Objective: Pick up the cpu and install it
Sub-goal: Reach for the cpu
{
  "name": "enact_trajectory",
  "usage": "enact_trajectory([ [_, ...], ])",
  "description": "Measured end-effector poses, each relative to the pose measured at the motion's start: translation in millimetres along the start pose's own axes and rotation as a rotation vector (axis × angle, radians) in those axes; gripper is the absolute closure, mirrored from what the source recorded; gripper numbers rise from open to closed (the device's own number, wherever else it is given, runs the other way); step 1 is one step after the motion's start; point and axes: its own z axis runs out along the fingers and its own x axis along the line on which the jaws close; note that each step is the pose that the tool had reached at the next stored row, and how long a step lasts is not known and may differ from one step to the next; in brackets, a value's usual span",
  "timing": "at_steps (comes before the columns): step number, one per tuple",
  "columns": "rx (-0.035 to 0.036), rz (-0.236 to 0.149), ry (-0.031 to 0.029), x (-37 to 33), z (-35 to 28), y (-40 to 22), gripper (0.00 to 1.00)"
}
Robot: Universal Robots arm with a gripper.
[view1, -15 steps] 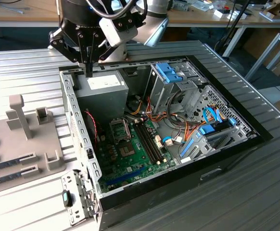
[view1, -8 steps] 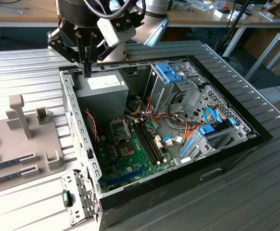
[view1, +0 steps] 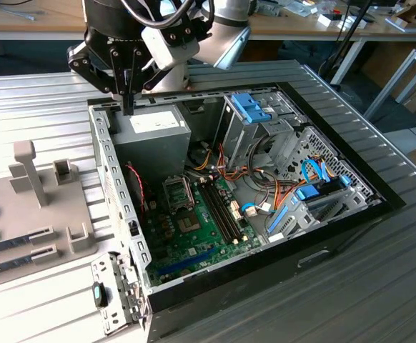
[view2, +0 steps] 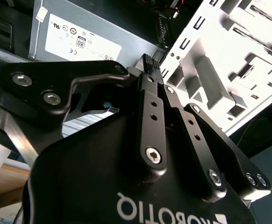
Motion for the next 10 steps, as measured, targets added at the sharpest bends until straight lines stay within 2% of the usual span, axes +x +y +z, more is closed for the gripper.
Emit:
enact_trajectory([
  [10,0.0000,0.000,0.0000,2.7,-0.1,-0.2,0.90],
])
